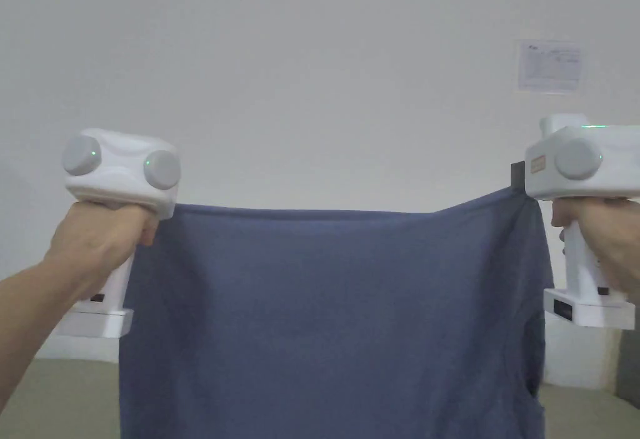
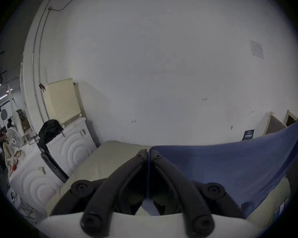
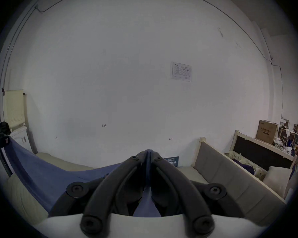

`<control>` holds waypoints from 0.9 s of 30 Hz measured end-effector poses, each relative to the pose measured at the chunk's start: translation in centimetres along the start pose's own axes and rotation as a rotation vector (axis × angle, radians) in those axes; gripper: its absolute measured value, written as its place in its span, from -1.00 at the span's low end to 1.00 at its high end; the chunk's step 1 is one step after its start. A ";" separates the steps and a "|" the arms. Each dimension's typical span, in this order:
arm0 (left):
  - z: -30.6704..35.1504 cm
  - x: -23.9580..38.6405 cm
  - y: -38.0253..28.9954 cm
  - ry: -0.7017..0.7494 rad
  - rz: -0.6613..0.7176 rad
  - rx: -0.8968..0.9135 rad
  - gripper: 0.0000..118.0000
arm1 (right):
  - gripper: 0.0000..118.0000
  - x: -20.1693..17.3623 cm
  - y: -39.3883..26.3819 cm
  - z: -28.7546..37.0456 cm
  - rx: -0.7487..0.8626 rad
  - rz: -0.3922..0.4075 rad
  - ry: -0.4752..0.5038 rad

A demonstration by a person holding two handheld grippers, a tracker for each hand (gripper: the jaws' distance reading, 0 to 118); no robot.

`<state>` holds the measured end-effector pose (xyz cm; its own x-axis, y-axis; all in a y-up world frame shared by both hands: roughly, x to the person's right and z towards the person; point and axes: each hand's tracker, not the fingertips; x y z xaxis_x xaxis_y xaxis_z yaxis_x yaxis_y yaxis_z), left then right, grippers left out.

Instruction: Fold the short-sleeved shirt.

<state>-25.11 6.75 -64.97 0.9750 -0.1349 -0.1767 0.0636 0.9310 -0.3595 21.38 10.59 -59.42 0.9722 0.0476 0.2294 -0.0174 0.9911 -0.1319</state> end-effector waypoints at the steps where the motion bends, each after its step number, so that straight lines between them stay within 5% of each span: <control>1: -0.7 0.0 -0.4 0.000 0.002 0.001 -0.97 | -0.85 -0.1 -0.3 -0.5 0.001 -0.004 0.005; 10: -7.1 0.9 -10.6 -0.027 -0.038 -0.120 -0.97 | -0.85 -1.5 -11.7 -3.6 -0.150 0.025 0.021; 14: -7.9 0.8 -18.7 -0.066 -0.055 -0.177 -0.97 | -0.85 -1.2 -20.6 -2.1 -0.250 -0.030 0.071; 27: 2.4 -4.5 -37.8 -0.166 -0.082 -0.320 -0.97 | -0.85 1.4 -39.3 14.8 -0.458 -0.052 0.105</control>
<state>-31.36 -26.98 -48.42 0.9923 -0.1238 0.0063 0.0992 0.7625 -0.6393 20.03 -26.50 -39.66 0.9878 -0.0370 0.1512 0.1139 0.8338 -0.5402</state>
